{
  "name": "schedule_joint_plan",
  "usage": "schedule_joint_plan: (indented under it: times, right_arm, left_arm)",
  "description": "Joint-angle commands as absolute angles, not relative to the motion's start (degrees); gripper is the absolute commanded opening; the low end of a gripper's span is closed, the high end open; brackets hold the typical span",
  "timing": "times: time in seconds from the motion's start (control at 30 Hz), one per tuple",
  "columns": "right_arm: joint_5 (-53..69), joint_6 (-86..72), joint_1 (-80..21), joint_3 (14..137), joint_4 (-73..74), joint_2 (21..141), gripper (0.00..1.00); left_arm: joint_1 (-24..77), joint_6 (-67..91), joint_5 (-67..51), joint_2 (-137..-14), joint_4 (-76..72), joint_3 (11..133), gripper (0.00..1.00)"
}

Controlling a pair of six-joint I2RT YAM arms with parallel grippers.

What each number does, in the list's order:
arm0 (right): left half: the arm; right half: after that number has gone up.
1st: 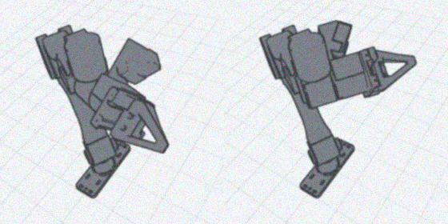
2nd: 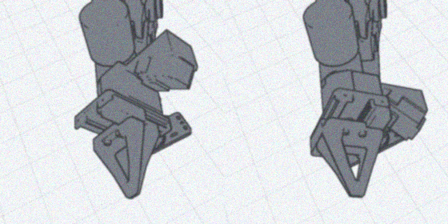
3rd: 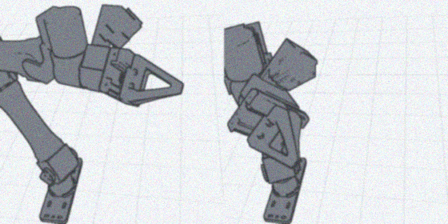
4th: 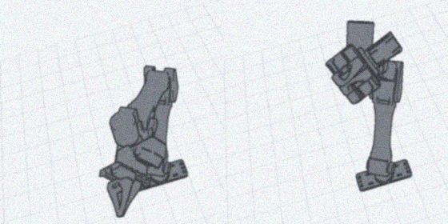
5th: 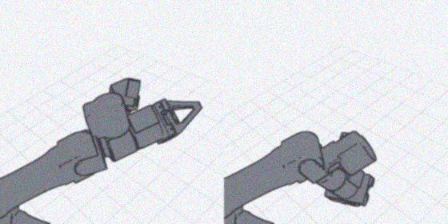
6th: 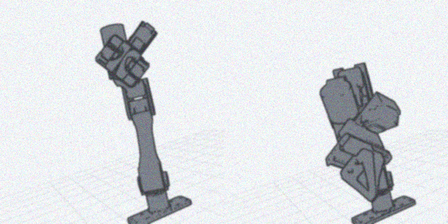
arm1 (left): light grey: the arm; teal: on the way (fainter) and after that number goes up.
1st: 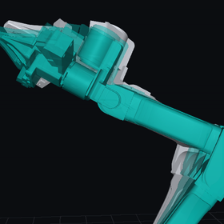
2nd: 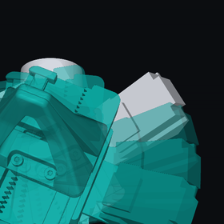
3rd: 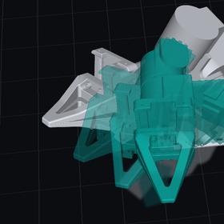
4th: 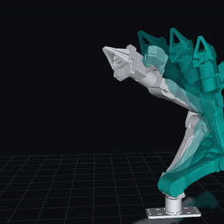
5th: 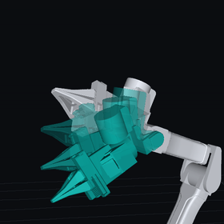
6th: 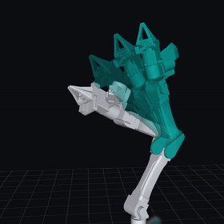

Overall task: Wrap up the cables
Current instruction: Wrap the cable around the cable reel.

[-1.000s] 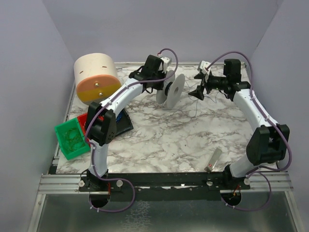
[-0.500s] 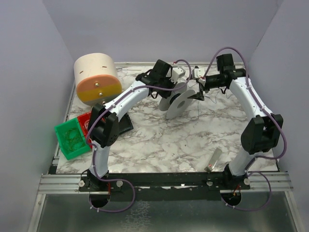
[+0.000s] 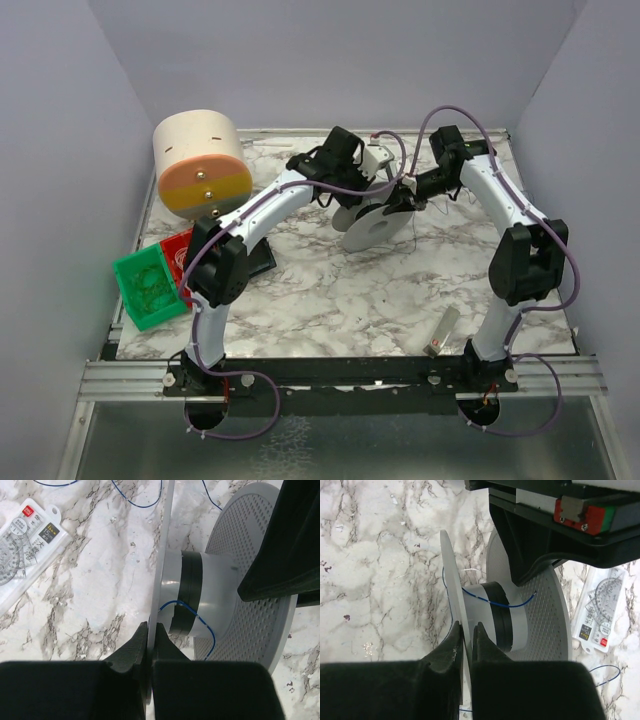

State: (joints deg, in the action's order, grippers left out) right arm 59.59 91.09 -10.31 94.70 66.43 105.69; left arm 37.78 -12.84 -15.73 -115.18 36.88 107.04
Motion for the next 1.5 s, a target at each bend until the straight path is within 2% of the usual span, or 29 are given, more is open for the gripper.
schedule_joint_plan:
  times: [0.0, 0.1, 0.2, 0.3, 0.37, 0.43, 0.6, 0.83, 0.97, 1.47]
  right_arm:
    - [60.29, 92.25, -9.99, 95.73, 68.45, 104.94, 0.00]
    - [60.21, 93.34, -9.94, 96.99, 70.24, 105.42, 0.00]
    - [59.99, 94.48, -9.94, 98.31, 72.50, 106.16, 0.01]
    - [59.54, 95.21, -9.93, 99.26, 73.97, 106.71, 0.01]
    - [59.35, 95.09, -9.93, 99.84, 74.57, 107.06, 0.01]
    - [59.48, 94.97, -9.93, 100.53, 75.15, 107.35, 0.00]
    - [60.54, 95.27, -9.93, 101.66, 76.37, 107.59, 0.00]
    - [63.03, 94.67, -9.94, 101.60, 76.71, 107.40, 0.00]
    - [63.79, 94.03, -9.93, 101.62, 76.42, 107.55, 0.00]
    - [65.30, 89.91, -9.93, 100.78, 72.61, 106.90, 0.01]
  left_arm:
    - [37.59, -9.03, -17.99, -110.35, 34.42, 108.44, 0.04]
    - [37.44, -8.83, -18.02, -109.88, 34.21, 108.42, 0.15]
    - [36.95, -8.47, -18.37, -109.37, 34.17, 108.84, 0.19]
    - [36.38, -8.18, -19.18, -108.85, 34.15, 109.38, 0.29]
    - [35.98, -8.26, -19.77, -108.44, 34.19, 109.43, 0.45]
    - [35.78, -8.59, -19.82, -108.05, 34.19, 109.13, 0.56]
    - [35.42, -8.04, -19.81, -107.84, 33.96, 108.63, 0.70]
    - [35.82, -3.21, -20.03, -109.15, 30.66, 108.91, 0.75]
    - [37.32, -1.73, -13.78, -111.07, 29.62, 110.08, 0.75]
    - [40.85, 3.55, -1.24, -115.45, 29.15, 108.90, 0.68]
